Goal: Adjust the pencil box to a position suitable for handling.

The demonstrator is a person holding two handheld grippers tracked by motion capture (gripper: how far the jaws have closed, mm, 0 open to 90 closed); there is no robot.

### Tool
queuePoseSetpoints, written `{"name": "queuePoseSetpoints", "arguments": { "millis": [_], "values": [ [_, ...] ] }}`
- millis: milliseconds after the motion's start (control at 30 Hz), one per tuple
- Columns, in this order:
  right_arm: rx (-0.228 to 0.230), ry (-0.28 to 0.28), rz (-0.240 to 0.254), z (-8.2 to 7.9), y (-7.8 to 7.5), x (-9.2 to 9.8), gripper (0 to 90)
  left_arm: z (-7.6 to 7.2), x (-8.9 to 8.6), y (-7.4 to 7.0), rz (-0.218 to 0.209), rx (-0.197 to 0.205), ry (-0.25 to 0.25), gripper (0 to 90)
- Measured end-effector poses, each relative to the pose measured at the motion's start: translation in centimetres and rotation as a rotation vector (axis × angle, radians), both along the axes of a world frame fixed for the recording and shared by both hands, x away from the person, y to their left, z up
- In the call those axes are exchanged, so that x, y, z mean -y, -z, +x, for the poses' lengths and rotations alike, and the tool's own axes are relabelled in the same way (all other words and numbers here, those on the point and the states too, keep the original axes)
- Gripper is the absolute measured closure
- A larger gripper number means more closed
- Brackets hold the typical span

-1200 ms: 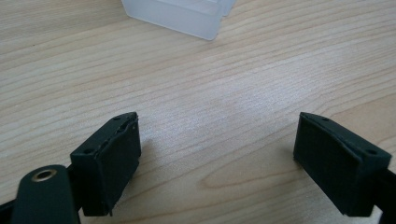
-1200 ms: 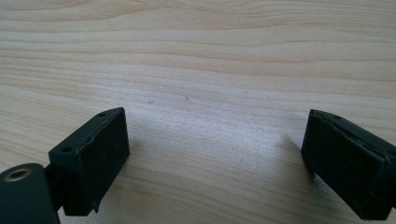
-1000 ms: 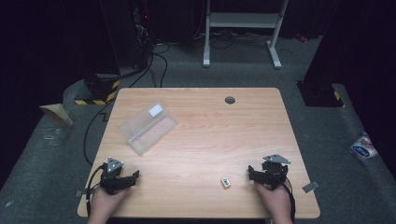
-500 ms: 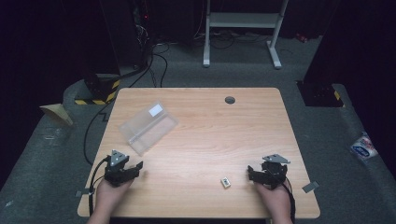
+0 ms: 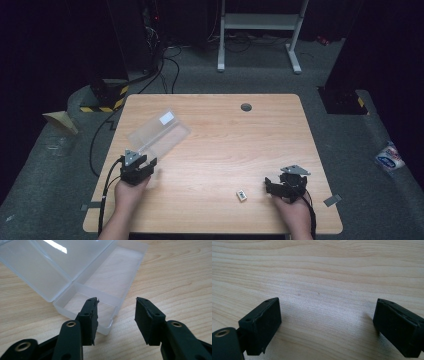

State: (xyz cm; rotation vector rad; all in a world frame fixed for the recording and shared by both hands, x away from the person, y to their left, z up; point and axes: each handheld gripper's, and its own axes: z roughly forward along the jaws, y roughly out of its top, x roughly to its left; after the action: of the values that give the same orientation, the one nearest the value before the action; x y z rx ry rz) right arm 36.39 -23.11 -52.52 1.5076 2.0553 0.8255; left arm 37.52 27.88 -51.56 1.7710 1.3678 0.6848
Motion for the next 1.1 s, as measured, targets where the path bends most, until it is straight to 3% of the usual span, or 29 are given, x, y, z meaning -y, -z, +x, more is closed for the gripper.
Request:
{"name": "queuePoseSetpoints", "arguments": {
  "millis": [367, 433, 667, 767, 1100],
  "values": [
    [-0.003, 0.007, 0.004, 0.0, 0.0, -0.1, 7.5, 1.2, -0.1, 0.4, 0.023, -0.052, 0.007, 58.1],
    [-0.002, 0.007, 0.003, 0.0, 0.0, -0.1, 7.6, 1.2, -0.3, 0.3, 0.024, -0.053, 0.001, 64.3],
    [0.000, 0.007, 0.001, 0.0, 0.0, -0.1, 7.7, 1.4, 0.1, 0.8, 0.055, -0.070, 0.020, 72.7],
    [-0.002, 0.009, 0.004, 0.0, 0.0, -0.1, 7.8, 1.3, 0.7, 0.7, 0.078, -0.078, 0.051, 77.3],
    [-0.001, 0.007, 0.004, 0.0, 0.0, -0.1, 8.1, 0.1, 2.3, 0.8, 0.097, -0.083, 0.121, 84.6]
  ]
}}
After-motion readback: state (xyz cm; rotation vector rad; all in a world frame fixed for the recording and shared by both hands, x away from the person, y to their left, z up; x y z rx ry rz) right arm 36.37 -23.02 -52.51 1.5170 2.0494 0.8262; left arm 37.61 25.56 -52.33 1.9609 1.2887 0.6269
